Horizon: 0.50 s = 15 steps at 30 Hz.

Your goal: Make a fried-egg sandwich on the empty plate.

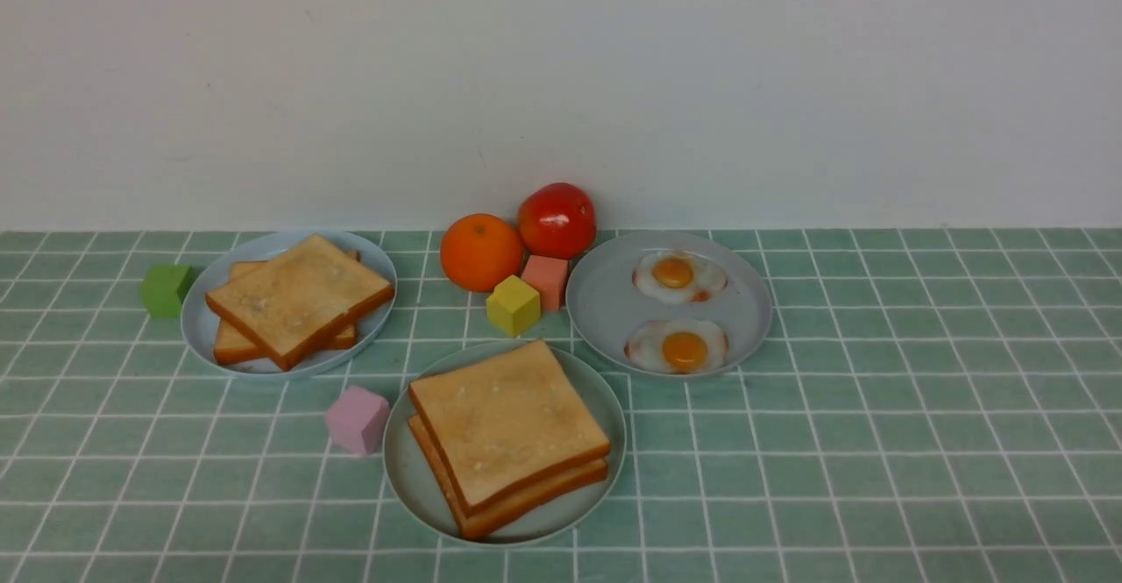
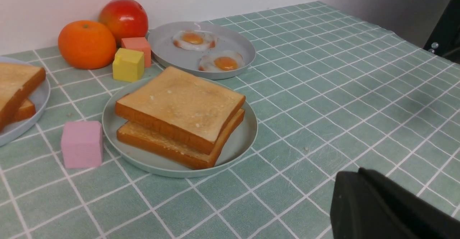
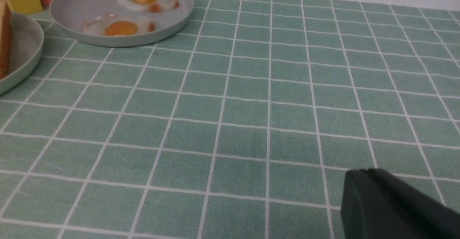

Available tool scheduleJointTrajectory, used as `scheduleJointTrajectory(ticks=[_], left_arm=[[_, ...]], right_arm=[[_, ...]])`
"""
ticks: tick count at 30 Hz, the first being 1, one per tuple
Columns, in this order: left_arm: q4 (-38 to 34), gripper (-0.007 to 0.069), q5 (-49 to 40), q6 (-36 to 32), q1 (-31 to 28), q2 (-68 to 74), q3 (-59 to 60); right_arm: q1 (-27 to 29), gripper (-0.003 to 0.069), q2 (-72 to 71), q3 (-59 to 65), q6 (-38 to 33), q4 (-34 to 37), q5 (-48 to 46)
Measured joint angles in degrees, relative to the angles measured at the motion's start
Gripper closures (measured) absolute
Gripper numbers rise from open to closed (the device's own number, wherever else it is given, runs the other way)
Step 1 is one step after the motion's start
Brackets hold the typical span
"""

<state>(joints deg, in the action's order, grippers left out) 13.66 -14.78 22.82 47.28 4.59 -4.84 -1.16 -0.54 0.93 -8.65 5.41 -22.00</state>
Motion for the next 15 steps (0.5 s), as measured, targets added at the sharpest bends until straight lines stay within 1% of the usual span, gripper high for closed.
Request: scheduleJointTrajectory(ticks=[13,15], left_arm=[[0.0,0.0609,0.0,0.0,0.0,0.0,0.0],[1.0,0.0609,-0.1,0.0,0.0,0.0,0.2]], right_arm=[[0.0,0.0660,0.0,0.0,-0.1,0.0,0.0],[0.0,0.0659,0.0,0.0,0.0,0.0,0.0]])
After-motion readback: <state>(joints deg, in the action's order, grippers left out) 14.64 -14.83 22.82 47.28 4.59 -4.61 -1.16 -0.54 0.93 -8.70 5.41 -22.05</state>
